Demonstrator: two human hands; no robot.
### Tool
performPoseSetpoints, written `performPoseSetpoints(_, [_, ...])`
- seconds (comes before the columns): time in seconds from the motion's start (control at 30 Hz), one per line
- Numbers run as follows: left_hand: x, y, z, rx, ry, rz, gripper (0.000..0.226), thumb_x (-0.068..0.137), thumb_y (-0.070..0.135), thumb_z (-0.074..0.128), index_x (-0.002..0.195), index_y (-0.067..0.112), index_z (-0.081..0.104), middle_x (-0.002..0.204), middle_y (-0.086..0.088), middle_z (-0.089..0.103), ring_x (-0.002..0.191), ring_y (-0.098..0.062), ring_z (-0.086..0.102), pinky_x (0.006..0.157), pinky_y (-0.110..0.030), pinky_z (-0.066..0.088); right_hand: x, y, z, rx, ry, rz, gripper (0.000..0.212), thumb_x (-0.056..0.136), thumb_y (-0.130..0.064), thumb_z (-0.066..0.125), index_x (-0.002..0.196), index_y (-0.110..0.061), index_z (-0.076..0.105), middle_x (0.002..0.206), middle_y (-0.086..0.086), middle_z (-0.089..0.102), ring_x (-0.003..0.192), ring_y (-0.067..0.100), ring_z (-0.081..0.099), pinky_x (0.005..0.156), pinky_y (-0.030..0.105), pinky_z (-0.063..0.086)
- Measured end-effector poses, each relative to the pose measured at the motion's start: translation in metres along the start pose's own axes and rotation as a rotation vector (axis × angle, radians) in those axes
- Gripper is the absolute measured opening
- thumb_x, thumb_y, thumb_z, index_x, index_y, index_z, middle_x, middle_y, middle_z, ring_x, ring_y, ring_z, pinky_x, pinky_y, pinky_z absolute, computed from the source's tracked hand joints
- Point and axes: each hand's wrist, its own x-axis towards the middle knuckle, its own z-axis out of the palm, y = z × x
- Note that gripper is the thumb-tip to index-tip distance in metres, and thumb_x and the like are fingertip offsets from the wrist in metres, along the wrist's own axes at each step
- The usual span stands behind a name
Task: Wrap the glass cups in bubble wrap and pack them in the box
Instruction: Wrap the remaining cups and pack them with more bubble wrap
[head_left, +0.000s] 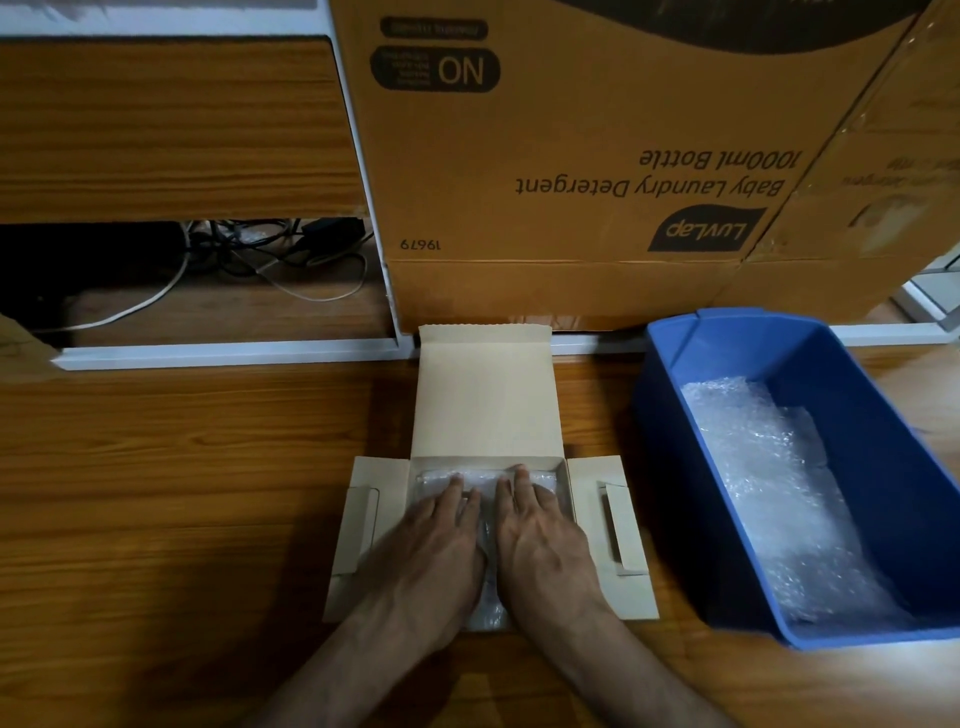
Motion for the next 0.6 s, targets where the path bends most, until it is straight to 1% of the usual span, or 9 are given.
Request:
performPoseSetpoints(0.1, [-0.002,0.000,-0.003,-0.047,0.024,-0.007,0.090,0.103,0.050,0.049,0.163,0.018,-0.010,0.171,-0.006,-0.016,0.159,-0.028,-0.006,0.129,-0.043,0.006,0.002,0.001,0.003,-0.008,-0.014,-0.011,0.107,0.097,-0.035,0.070,0.163,-0.010,-0.011,0.171,0.018,-0.015,0.159,0.034,-0.004,0.129,0.043,0.009])
performPoseSetpoints(0.17, [-0.002,-0.001,-0.005,-0.068,0.039,-0.011,0.088,0.103,0.050,0.050,0.164,0.022,-0.006,0.172,-0.003,-0.015,0.159,-0.028,-0.004,0.129,-0.047,0.012,0.001,0.003,0.002,-0.008,-0.007,-0.021,0.105,0.098,-0.032,0.069,0.163,-0.009,-0.011,0.171,0.018,-0.012,0.159,0.033,-0.004,0.128,0.041,0.006])
performPoseSetpoints(0.23, [-0.003,-0.002,-0.006,-0.086,0.032,-0.007,0.085,0.103,0.049,0.050,0.164,0.025,-0.004,0.171,0.000,-0.016,0.159,-0.028,-0.002,0.128,-0.048,0.016,0.000,0.006,-0.001,0.013,0.014,-0.032,0.103,0.097,-0.031,0.070,0.164,-0.010,-0.006,0.172,0.016,-0.004,0.160,0.033,0.001,0.128,0.041,0.009])
performPoseSetpoints(0.33, [-0.002,-0.004,-0.009,-0.166,-0.014,-0.010,0.076,0.106,0.047,0.042,0.164,0.029,-0.004,0.171,0.004,-0.019,0.159,-0.029,0.002,0.128,-0.048,0.019,0.002,0.011,-0.004,0.047,0.024,-0.048,0.102,0.094,-0.033,0.073,0.164,-0.013,0.001,0.173,0.013,0.004,0.159,0.031,0.006,0.129,0.042,0.016])
performPoseSetpoints(0.4, [0.001,-0.006,-0.012,-0.208,-0.040,-0.011,0.070,0.108,0.045,0.037,0.164,0.032,-0.003,0.170,0.007,-0.022,0.159,-0.030,0.002,0.127,-0.048,0.020,0.002,0.012,-0.006,0.047,0.012,-0.054,0.103,0.094,-0.033,0.074,0.165,-0.015,0.002,0.173,0.012,0.003,0.160,0.031,0.006,0.128,0.043,0.017])
performPoseSetpoints(0.5, [0.005,-0.008,-0.013,-0.220,-0.051,-0.010,0.069,0.108,0.041,0.039,0.164,0.033,-0.001,0.170,0.008,-0.021,0.158,-0.032,0.003,0.126,-0.048,0.021,0.002,0.012,-0.007,0.035,0.002,-0.055,0.104,0.093,-0.035,0.074,0.165,-0.016,0.000,0.173,0.011,-0.001,0.160,0.032,0.004,0.128,0.044,0.018])
performPoseSetpoints(0.6, [0.003,-0.008,-0.012,-0.212,-0.015,-0.022,0.068,0.108,0.042,0.039,0.164,0.033,0.001,0.171,0.007,-0.016,0.159,-0.031,0.004,0.126,-0.049,0.023,0.000,0.012,-0.005,0.008,0.016,-0.055,0.106,0.093,-0.036,0.074,0.165,-0.016,-0.003,0.173,0.012,-0.003,0.160,0.032,0.003,0.128,0.043,0.016])
